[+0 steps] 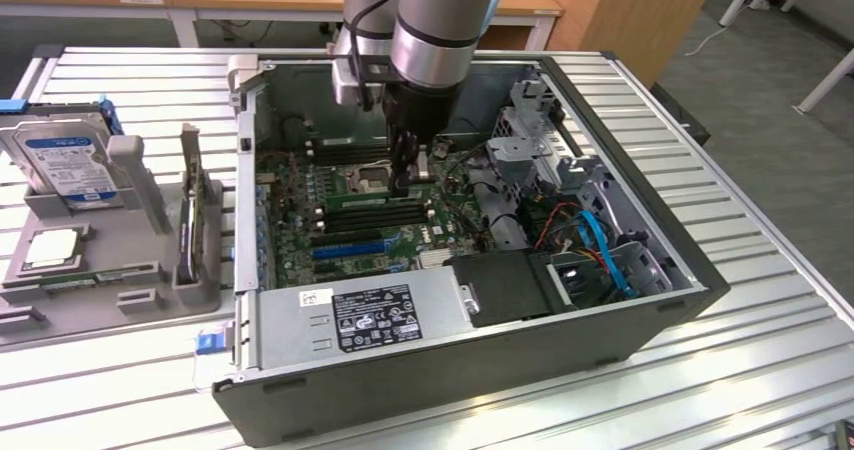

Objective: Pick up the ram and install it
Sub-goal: 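Insert the ram into the slot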

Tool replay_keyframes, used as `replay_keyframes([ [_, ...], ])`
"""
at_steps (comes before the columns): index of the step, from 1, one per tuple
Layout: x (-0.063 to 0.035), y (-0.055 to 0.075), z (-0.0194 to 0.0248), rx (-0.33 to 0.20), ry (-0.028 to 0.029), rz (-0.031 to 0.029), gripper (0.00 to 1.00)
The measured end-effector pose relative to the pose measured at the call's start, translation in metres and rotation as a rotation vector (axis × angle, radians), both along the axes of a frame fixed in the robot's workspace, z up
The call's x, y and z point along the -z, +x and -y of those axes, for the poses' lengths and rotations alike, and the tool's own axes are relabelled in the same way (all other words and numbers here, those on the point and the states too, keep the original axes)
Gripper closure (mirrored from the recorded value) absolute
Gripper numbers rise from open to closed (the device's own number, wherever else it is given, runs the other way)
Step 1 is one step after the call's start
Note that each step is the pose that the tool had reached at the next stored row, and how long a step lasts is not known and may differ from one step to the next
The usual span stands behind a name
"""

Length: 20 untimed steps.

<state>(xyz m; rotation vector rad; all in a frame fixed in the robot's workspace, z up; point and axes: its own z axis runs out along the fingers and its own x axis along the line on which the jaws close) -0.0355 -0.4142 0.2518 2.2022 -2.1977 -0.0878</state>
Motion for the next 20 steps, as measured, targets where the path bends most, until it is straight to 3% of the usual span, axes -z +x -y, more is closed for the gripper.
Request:
replay_keyframes([
  [20,0.0046,0.0000,0.0000,0.000,0.0000,0.0000,0.89],
])
